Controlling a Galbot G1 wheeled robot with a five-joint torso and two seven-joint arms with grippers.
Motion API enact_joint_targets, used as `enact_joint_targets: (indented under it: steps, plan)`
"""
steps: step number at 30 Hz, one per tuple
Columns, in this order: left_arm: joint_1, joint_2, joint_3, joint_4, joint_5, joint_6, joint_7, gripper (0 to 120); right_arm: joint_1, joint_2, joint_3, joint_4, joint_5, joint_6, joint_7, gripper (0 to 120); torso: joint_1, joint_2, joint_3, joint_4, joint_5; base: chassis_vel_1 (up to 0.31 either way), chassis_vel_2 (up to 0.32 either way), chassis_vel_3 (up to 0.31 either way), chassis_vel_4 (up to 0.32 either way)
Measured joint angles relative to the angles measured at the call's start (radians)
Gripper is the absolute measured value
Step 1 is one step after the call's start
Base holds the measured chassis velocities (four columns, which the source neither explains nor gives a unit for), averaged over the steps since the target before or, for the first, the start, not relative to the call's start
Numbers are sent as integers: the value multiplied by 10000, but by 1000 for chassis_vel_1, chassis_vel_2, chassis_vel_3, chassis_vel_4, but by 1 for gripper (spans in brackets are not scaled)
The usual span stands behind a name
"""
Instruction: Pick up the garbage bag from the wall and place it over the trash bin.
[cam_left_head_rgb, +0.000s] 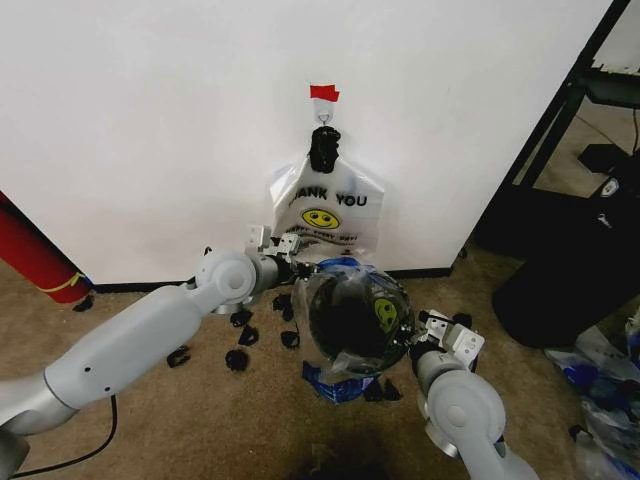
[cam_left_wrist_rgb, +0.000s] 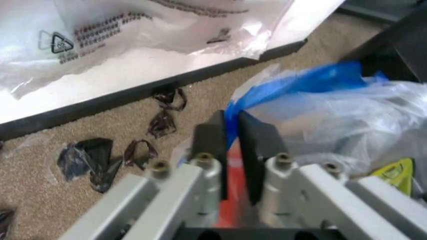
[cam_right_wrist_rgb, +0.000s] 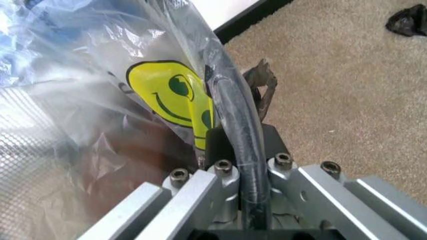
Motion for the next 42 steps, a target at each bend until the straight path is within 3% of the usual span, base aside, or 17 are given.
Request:
enact_joint_targets:
  steps: [2,20,30,38,42]
  plan:
    - [5,-104,3,150,38,-118,-42,0,16,10,-13,0,64,-5,20,0,0,0,0,0,0,0,0,0,0]
    - [-170,-781,299,2100,622,165,401,0,50,-191,140,472,769,-71,138,0,0,0,0,1,-1,0,0,0,0]
    - [16,-699,178,2064,834,321,452,0,168,-161,141,436,961,-68,260,0,0,0,0,1,-1,0,0,0,0]
    - [279,-339,-505,1275,1051,413,215,26,301,6,156,151,1178,3,412,0,0,0,0,0,-1,0,0,0,0]
    - [697,6,-1334,246,1194,760,-404,44,363,190,183,-11,1371,50,523,0,0,0,0,1,-2,0,0,0,0]
